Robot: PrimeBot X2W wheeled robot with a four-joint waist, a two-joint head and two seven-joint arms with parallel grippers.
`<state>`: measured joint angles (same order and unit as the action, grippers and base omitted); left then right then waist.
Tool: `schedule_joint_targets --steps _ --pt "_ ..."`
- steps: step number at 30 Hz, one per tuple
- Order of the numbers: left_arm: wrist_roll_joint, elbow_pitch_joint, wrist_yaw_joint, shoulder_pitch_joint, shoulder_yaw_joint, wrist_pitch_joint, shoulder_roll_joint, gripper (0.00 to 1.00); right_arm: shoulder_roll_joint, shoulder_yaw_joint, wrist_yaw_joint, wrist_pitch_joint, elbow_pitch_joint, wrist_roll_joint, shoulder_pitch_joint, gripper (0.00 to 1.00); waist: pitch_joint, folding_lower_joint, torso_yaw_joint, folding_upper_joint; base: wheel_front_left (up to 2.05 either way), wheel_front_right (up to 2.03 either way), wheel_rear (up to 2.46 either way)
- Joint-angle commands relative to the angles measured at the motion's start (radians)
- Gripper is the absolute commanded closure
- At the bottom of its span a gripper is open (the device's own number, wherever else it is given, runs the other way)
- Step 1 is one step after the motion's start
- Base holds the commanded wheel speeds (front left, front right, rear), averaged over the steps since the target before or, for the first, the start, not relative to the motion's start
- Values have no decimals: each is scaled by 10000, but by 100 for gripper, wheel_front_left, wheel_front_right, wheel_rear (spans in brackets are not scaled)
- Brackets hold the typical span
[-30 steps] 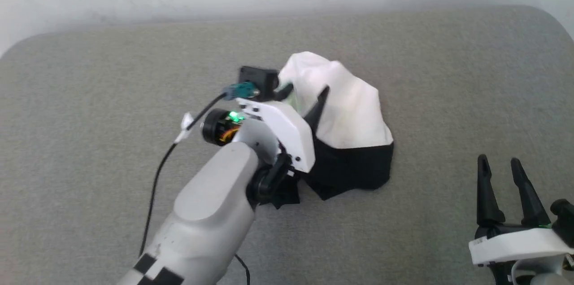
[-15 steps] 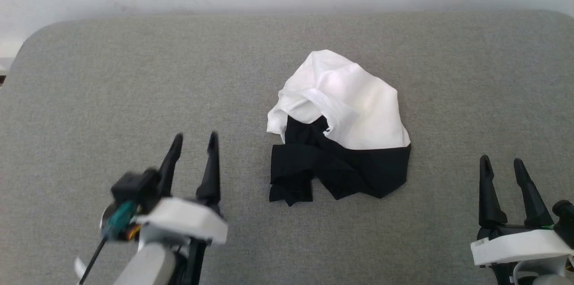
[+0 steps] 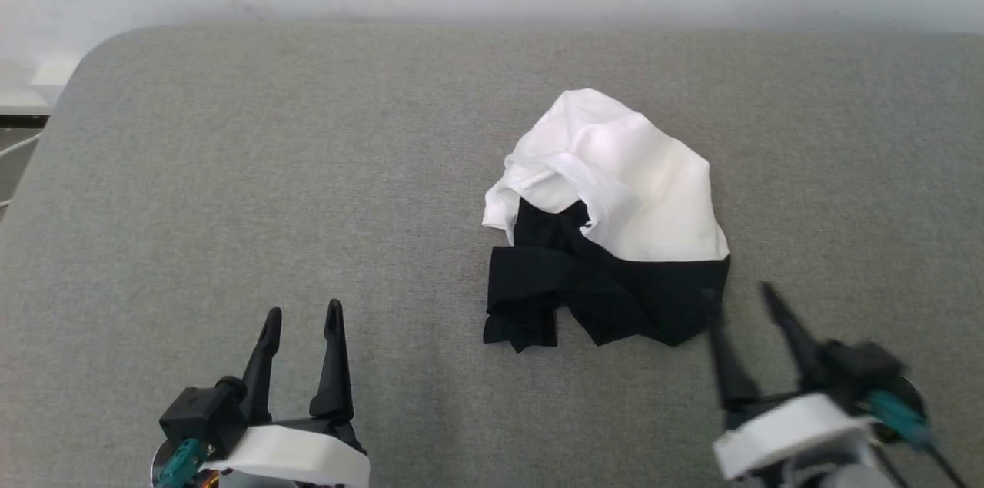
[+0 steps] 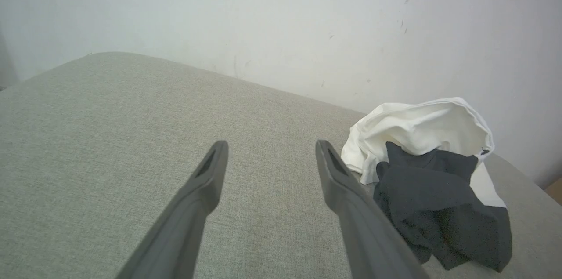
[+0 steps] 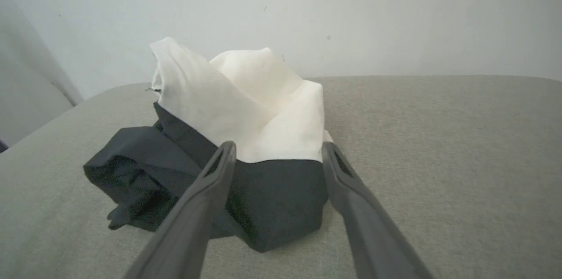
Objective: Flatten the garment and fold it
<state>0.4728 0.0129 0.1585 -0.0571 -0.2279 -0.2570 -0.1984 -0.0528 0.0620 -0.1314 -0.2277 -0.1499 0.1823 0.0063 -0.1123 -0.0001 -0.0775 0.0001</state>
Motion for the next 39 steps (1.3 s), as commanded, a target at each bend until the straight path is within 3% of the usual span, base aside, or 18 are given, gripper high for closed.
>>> schedule_joint_targets --steps 1,7,13,17,22,23,24,25,33,39 --pt "-78 -21 -66 -30 58 -46 46 0 26 93 7 78 6 -110 -224 0 54 1 -80 -1 0 0 0" --pt "-251 -210 -535 -88 399 -46 516 0 -37 1150 7 2158 49 -560 -1147 0 42 1 -319 -1 0 0 0" --pt "-384 -577 -943 0 453 -46 891 0 -1050 2324 7 4503 -109 165 -1812 0 -137 1 -679 -1 0 0 0" --pt "-432 -772 -1149 118 520 -47 1077 0 -1662 2832 7 5090 -179 502 -2181 0 -224 1 -901 -1 0 0 0" --pt "-537 -965 -1343 174 645 -47 1208 0 -1907 3061 7 5125 -582 754 -2433 0 -205 1 -1114 -1 0 0 0" --pt "-555 -996 -1369 171 679 -47 1227 0 -1883 3089 7 5129 -676 813 -2450 40 -186 1 -1135 -1 0 0 0" --pt "-574 -1020 -1391 165 711 -47 1245 0 -1847 3108 7 5124 -756 871 -2462 65 -169 1 -1148 -1 0 0 0" --pt "-593 -1040 -1413 158 737 -47 1261 0 -1821 3118 7 5105 -823 898 -2477 100 -155 1 -1159 -1 0 0 0" --pt "-648 -1167 -1519 101 909 -47 1359 0 -1681 3055 7 4808 -1056 974 -2597 100 -1 1 -1088 -1 0 0 0" --pt "-668 -1121 -1489 41 1052 -47 1403 0 -1549 2499 7 4398 -393 1046 -3118 100 80 1 -799 -1 0 0 0"
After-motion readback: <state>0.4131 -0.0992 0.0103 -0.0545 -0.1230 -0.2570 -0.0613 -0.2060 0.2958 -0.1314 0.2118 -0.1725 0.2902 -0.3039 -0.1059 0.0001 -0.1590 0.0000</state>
